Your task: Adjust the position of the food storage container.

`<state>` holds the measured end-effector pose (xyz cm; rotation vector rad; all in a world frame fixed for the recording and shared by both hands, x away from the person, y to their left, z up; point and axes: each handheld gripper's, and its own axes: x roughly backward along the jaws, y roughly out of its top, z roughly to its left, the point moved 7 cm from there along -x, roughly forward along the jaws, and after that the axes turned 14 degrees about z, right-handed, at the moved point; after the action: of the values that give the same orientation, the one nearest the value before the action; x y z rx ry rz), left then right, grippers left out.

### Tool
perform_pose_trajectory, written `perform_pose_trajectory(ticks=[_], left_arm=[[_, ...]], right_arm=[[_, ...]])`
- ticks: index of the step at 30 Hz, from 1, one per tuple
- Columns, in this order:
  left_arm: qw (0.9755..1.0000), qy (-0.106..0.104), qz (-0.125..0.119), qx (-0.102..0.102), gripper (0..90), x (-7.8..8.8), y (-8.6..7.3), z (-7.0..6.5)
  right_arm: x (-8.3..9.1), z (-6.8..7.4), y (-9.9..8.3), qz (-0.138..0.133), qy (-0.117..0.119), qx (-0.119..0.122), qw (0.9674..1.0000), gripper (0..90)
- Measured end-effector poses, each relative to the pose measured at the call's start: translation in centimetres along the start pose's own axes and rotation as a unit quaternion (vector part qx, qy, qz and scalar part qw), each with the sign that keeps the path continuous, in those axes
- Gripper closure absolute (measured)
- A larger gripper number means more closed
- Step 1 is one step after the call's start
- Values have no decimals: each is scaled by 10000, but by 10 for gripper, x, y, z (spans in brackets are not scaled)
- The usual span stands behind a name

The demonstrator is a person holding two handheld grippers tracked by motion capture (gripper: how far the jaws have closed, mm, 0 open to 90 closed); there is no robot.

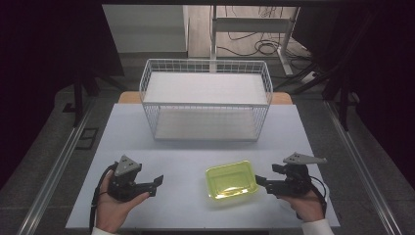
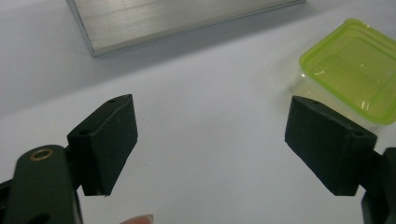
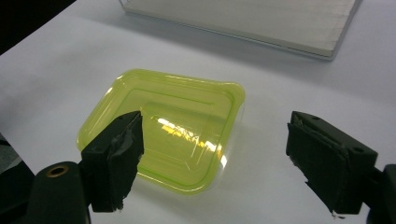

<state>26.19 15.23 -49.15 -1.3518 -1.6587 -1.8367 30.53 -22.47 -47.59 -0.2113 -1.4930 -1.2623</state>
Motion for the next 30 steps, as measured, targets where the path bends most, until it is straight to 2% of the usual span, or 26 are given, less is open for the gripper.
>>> perform_pose_trajectory(ticks=[3,10,14,17,25,28,30], left_arm=[[9999,104,-103,11,180,3,2,-1],[9996,-42,-177,195,184,11,2,2],[9996,-67,-220,181,187,13,2,1],[9996,-133,-194,177,188,13,2,1],[9992,-295,-97,248,188,7,2,2],[9988,-451,21,188,189,4,0,-2],[9987,-476,87,152,192,2,-2,-2]], right_arm=[[0,1,-1,22,-11,30,10000,199],[1,0,-4,72,-36,16,10000,219],[1,1,-3,65,-71,-2,10000,225],[2,2,-3,43,-101,-52,9999,230],[3,5,-3,91,-134,66,9998,253],[2,7,-4,167,-116,119,9997,266],[2,8,-5,206,-108,156,9996,272]])
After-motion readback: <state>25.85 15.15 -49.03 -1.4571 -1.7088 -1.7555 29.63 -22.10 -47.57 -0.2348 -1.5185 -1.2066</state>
